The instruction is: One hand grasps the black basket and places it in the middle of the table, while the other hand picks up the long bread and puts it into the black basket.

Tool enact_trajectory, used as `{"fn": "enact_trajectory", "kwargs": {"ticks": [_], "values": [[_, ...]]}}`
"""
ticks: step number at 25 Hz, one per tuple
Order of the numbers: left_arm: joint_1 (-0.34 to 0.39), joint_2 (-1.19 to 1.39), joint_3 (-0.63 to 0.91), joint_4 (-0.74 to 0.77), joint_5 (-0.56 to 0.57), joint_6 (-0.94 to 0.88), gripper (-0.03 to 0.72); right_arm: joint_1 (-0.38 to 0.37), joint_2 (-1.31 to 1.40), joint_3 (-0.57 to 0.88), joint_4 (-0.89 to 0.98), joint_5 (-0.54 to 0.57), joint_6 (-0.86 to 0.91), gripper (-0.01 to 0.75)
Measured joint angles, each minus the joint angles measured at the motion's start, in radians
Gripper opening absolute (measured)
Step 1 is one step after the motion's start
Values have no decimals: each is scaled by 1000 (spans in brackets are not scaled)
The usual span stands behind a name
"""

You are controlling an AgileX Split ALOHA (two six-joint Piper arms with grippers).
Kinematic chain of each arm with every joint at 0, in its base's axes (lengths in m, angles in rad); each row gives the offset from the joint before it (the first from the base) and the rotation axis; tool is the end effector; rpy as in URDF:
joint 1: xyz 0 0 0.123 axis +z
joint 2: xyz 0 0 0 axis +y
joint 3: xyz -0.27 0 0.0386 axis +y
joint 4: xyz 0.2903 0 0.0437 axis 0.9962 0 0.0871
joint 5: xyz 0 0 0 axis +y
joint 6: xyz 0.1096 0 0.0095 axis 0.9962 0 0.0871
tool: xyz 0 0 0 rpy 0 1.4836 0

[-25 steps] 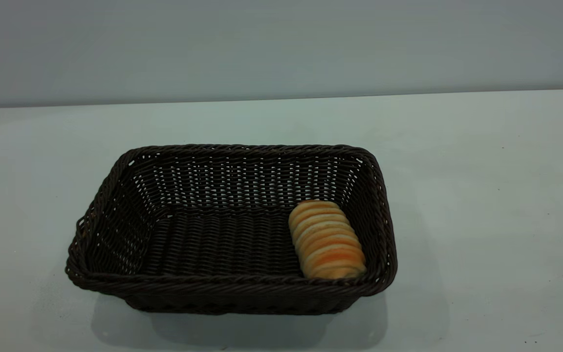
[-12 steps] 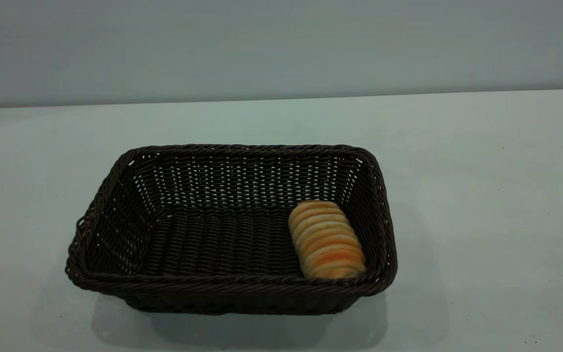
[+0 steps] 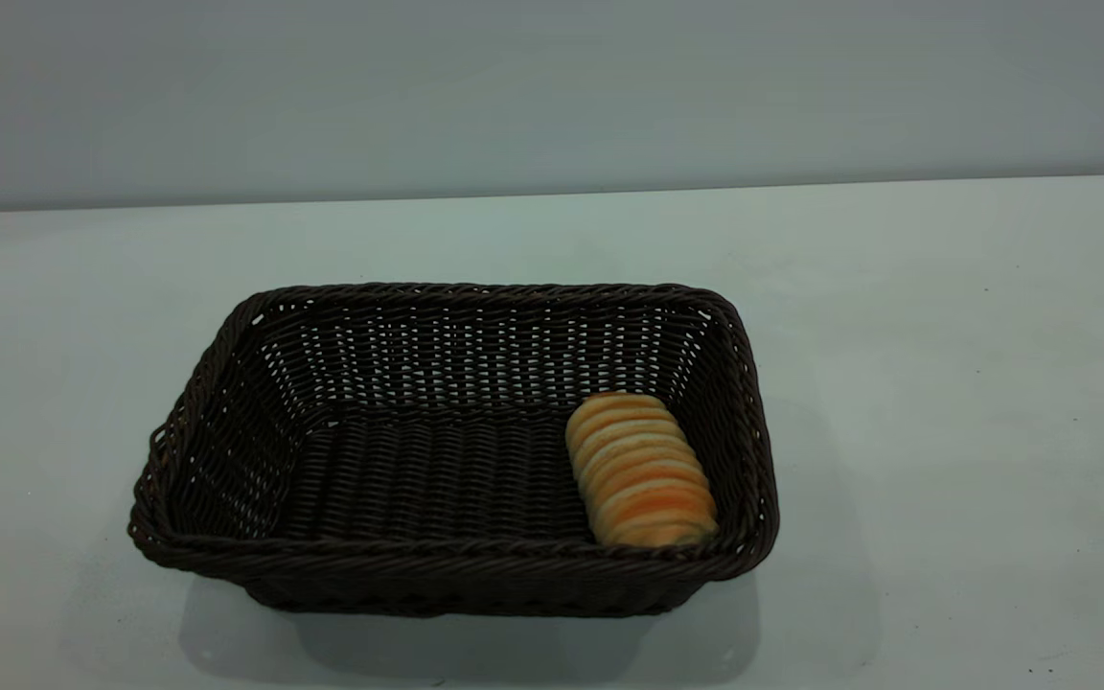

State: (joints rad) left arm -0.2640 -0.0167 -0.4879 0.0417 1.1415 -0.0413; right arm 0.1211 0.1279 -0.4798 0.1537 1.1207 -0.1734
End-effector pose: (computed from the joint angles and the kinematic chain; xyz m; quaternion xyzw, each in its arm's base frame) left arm 0.0552 -0.0106 0.2782 0.0952 0.8671 -0.0537 0.4860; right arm 0.0770 0.0247 0.2685 -0.1316 0.8904 0.0655 0.4307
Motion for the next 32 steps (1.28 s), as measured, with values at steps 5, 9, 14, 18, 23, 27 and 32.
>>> {"fn": "enact_trajectory", "kwargs": {"ticks": [5,9,14,18,23,27,32], "values": [[76,0,0,0,0,0,435,0,-23,0,2,0,0,392],[178,-1,0,0,0,0,435,-30,-39,0,9,1,0,392],[210,-2,0,0,0,0,435,-68,-39,0,11,1,0,392],[211,-2,0,0,0,0,435,-79,-40,0,16,1,0,392],[211,-2,0,0,0,0,435,-83,-40,0,18,1,0,392],[211,-3,0,0,0,3,435,-83,-40,0,21,1,0,392],[211,-3,0,0,0,3,435,-83,-40,0,22,1,0,392]]}}
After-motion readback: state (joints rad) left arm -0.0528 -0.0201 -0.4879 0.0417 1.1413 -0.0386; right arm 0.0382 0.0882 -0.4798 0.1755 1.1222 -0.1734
